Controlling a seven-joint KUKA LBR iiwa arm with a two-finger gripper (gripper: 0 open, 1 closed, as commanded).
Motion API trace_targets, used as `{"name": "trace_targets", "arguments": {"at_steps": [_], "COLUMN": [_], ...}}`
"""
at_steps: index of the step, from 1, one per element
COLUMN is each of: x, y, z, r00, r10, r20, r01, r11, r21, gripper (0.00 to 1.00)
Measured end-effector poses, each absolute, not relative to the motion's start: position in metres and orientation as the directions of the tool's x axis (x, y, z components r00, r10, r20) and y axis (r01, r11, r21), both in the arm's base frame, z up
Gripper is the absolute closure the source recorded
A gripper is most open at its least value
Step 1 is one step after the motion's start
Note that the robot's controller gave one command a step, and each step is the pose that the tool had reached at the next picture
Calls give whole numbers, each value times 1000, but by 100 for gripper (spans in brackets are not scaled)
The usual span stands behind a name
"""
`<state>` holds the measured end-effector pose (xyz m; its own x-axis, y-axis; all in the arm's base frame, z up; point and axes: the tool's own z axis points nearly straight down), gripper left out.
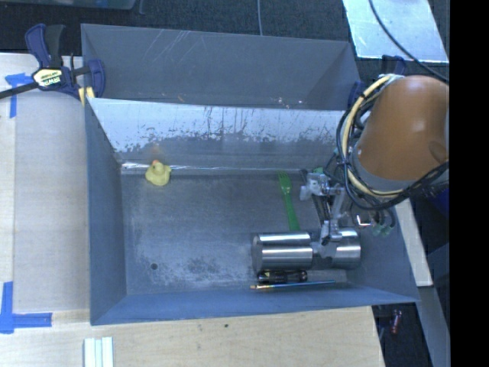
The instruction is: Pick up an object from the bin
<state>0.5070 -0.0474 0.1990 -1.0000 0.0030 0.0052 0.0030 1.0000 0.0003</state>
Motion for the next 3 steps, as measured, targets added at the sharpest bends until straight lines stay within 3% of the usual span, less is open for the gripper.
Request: {"name": "trace_targets", "arguments": {"at_steps": [1, 2, 3], "x": [509, 490, 485], "y": [-47, -106, -104], "z": [203, 71, 161], "r00": [-1000, -999, -1000], "r10": [0, 37, -23], "r20": [-3, -2, -21], "r01": [0, 37, -23], "r11": [1000, 999, 1000], "r21": [0, 8, -2], "gripper": [0, 0, 0]}}
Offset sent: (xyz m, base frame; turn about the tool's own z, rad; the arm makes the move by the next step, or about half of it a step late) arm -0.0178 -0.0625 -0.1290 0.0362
